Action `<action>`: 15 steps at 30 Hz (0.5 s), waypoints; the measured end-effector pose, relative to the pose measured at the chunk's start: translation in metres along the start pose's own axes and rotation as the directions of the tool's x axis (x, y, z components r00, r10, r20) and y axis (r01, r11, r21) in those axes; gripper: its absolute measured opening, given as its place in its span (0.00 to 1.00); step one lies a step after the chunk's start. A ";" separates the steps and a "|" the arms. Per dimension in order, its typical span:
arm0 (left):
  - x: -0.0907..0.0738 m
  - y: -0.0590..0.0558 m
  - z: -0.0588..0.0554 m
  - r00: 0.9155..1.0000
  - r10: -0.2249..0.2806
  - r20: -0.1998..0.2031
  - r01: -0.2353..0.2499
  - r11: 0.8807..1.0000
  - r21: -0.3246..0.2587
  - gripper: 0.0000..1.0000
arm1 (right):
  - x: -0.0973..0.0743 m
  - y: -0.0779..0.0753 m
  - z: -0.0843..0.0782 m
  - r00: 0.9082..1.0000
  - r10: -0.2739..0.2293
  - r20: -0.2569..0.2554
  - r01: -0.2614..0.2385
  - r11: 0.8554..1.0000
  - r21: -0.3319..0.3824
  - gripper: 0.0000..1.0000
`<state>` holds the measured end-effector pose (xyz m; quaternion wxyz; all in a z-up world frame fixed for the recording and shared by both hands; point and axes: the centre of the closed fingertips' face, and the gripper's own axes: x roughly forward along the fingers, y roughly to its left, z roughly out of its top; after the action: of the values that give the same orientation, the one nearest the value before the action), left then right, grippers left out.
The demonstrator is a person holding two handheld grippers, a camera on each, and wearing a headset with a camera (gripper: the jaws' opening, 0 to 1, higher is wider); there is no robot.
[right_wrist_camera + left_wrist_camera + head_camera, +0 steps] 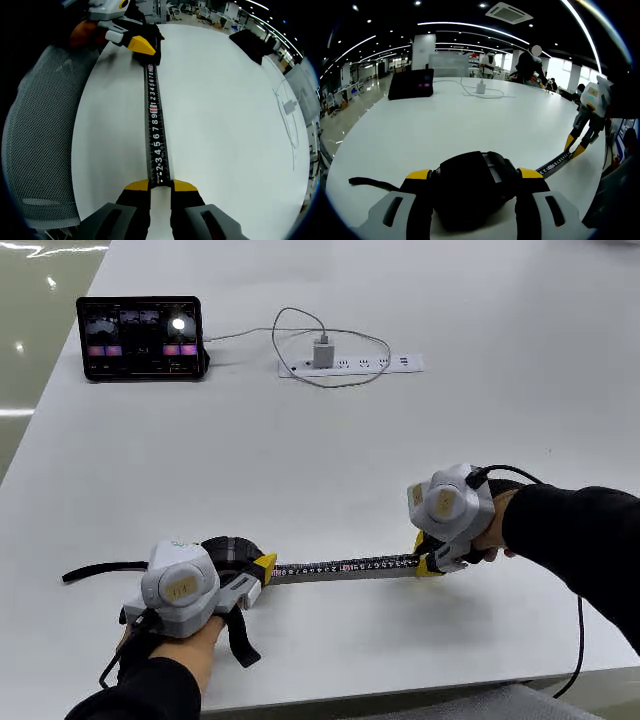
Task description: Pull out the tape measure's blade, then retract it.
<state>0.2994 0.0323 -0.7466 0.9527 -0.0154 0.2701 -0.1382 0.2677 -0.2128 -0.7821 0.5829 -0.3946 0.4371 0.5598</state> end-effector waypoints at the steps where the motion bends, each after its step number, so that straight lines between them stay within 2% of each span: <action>1: 0.000 0.000 0.000 1.000 -0.001 0.000 0.001 1.000 -0.001 0.62 | 0.000 0.000 0.001 1.000 -0.001 0.005 0.001 1.000 -0.006 0.11; 15: -0.001 0.000 0.000 1.000 -0.001 -0.001 0.001 1.000 0.000 0.62 | 0.003 0.000 0.008 1.000 0.009 -0.001 -0.009 0.998 0.056 0.11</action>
<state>0.2985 0.0321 -0.7464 0.9526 -0.0158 0.2704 -0.1389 0.2677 -0.2045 -0.7822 0.5910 -0.3763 0.4547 0.5498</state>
